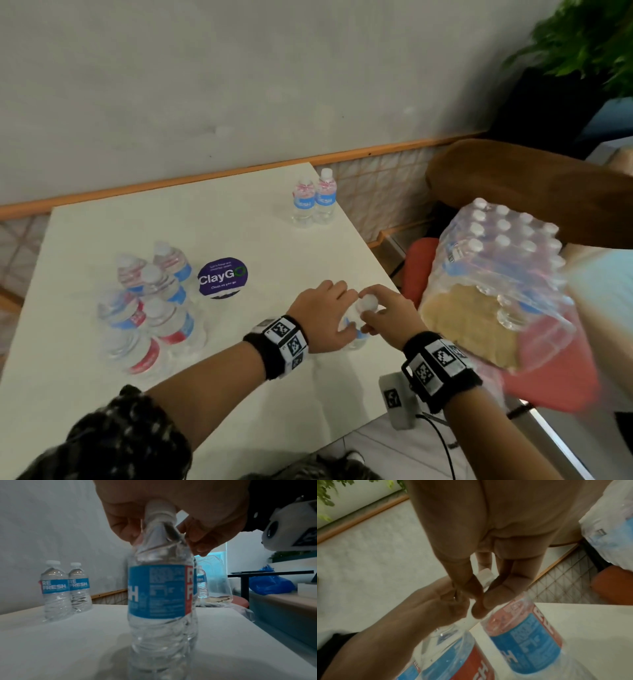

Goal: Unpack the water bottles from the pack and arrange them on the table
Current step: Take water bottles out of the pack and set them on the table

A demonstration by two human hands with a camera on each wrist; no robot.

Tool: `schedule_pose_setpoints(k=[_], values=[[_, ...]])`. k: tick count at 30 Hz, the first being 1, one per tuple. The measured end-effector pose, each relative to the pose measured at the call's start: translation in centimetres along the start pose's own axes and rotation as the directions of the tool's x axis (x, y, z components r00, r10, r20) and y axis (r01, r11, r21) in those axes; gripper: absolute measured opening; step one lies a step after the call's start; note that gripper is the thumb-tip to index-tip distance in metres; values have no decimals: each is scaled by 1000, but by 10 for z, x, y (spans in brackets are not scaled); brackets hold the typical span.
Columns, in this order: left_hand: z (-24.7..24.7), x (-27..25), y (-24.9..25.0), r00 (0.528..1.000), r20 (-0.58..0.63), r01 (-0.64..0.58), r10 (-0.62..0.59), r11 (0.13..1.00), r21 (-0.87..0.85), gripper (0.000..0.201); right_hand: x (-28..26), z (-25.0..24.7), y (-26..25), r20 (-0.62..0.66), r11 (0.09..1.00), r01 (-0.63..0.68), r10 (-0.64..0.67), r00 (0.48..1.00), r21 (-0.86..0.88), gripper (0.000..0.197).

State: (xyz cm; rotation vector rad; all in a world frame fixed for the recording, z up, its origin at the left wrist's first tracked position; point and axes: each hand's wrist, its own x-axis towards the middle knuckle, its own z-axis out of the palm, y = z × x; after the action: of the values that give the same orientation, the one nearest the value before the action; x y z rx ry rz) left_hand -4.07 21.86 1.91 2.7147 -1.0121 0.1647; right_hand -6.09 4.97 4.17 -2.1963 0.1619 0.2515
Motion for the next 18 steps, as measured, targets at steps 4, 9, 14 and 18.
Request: schedule_pose_setpoints(k=[4,9,14,18], values=[[0,9,13,996,48,83,-81,996,-38,59,5,8,11,72,988,-20,9,997,151,52],[-2,13,11,988,45,153,-150,986,-66,44,10,-1,18,50,954,-47,34,998,297,61],[-14,3,-31,902,100,430,-419,893,-135,46,12,-33,64,-195,907,-136,228,954,398,45],[-24,-18,-81,841,66,542,-538,836,-90,46,2,-62,109,-259,870,-236,372,891,434,38]])
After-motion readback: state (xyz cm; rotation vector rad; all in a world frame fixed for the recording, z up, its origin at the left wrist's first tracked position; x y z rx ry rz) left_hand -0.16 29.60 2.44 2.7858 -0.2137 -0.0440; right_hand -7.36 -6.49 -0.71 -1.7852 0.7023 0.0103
